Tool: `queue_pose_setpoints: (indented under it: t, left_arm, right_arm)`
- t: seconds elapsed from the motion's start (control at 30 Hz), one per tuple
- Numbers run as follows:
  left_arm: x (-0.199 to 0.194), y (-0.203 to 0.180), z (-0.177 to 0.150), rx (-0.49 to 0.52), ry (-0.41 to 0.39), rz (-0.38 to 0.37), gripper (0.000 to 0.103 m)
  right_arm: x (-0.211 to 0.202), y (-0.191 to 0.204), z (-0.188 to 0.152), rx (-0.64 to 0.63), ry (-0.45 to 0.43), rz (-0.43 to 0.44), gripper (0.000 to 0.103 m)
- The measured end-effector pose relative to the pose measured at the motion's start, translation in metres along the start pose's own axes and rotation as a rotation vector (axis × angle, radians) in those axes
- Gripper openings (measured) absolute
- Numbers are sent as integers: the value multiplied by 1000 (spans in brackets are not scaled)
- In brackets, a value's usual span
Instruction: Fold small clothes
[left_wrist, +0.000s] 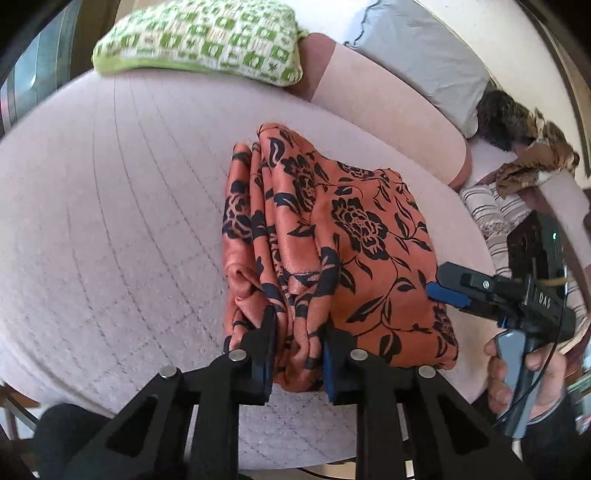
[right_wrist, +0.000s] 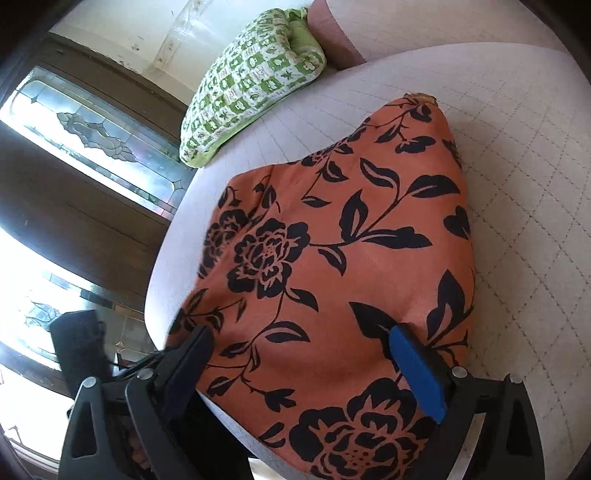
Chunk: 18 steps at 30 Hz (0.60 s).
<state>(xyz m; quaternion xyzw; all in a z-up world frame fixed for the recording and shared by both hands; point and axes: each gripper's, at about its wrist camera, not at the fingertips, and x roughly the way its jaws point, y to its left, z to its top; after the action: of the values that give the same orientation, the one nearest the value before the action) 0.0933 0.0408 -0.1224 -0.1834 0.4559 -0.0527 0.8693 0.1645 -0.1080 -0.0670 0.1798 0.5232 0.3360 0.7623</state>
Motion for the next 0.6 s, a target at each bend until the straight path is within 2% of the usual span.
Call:
queue_pose_setpoints:
  t: [0.07, 0.13, 0.2, 0.27, 0.33, 0.37, 0.4, 0.43, 0.47, 0.5, 0.57, 0.6]
  left_arm:
    - [22, 16, -6, -45, 56, 16, 21]
    - [25, 32, -8, -143, 58, -46, 21]
    - [14, 26, -5, -122, 36, -41, 19]
    - [11, 20, -6, -74, 30, -23, 18]
    - [20, 28, -7, -105, 53, -34, 19]
    - [21, 29, -6, -126, 65, -46, 23]
    - [17, 26, -4, -110, 59, -42, 26]
    - [11, 20, 0, -90, 44, -33, 31]
    - [-2, 11, 8, -57, 8, -29, 33]
    - [-11, 5, 15, -29, -27, -36, 36]
    - [-21, -1, 38, 5, -99, -29, 54]
    - [-17, 1, 49, 14, -102, -27, 56]
  right_arm:
    - [-2, 6, 1, -11, 11, -27, 98]
    - [-4, 17, 6, -22, 32, -46, 98]
    - [-16, 27, 13, -42, 1, -18, 98]
    - [-32, 30, 25, -55, -78, 8, 98]
    - [-29, 18, 36, -23, -112, -5, 103]
    - [-14, 2, 41, 18, -78, -32, 102]
    - [5, -15, 42, 75, 5, -50, 102]
    - [14, -26, 40, 101, 28, -48, 102]
    - [8, -24, 40, 80, -10, -33, 103]
    - [4, -20, 40, 66, -12, -22, 103]
    - [6, -20, 41, 56, 7, -21, 103]
    - [8, -22, 40, 61, 4, -16, 103]
